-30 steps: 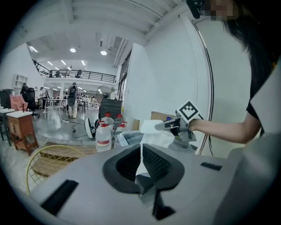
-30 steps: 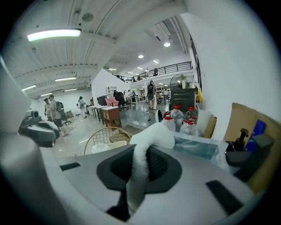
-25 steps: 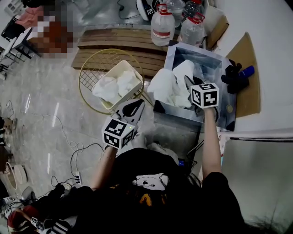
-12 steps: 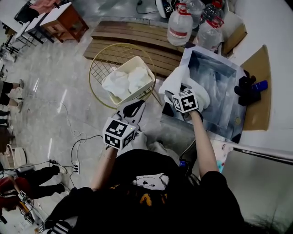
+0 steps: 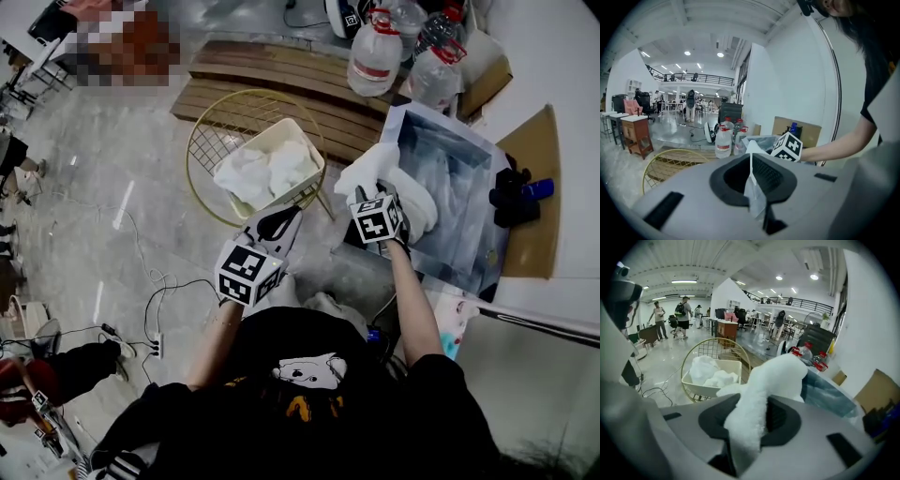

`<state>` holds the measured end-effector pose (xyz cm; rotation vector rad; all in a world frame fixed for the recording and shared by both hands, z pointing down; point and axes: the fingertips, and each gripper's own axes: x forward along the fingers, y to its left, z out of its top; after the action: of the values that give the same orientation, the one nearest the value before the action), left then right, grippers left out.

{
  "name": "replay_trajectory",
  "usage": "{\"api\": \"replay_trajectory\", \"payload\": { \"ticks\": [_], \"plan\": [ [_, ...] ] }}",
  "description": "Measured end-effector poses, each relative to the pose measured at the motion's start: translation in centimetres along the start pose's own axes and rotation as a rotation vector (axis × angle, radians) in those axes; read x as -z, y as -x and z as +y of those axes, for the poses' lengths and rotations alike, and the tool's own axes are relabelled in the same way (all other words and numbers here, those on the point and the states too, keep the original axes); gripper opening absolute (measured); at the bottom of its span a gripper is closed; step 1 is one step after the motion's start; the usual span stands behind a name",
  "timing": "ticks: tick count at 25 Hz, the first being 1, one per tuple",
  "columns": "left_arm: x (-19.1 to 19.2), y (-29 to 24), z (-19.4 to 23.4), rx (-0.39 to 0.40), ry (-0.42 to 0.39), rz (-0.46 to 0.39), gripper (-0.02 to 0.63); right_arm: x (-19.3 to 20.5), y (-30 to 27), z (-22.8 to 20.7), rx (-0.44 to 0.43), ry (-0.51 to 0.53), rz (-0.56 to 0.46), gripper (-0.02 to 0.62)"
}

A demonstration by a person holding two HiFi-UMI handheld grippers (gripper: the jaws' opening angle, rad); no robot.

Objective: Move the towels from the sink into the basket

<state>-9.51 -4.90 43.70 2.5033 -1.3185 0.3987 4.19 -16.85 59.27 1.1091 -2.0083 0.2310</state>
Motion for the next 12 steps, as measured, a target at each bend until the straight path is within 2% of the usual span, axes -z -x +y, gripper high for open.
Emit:
{"api": "replay_trajectory", "payload": {
  "ticks": [2, 5, 8, 12],
  "plan": [
    [-0.1, 0.4, 1.2, 0.005, 0.003, -0.003, 0.018, -1.0, 0.7, -0.7, 0.022, -0.064, -0.006, 0.094],
    [-0.5, 1.0, 3.6, 0.017, 0.005, -0.016, 0.018, -4.3, 2.8, -2.7, 0.058, -0.187, -0.102, 0.080],
    [-0.9, 1.3, 6.3, 0.024, 0.016, -0.035, 0.018, -9.4, 6.2, -4.9, 0.084, -0.255, -0.215, 0.077],
    [-1.5, 1.4, 9.9, 0.033, 0.023, -0.054, 0.018, -17.6, 10.8, -6.3, 0.113, -0.280, -0.379, 0.075]
  ]
}}
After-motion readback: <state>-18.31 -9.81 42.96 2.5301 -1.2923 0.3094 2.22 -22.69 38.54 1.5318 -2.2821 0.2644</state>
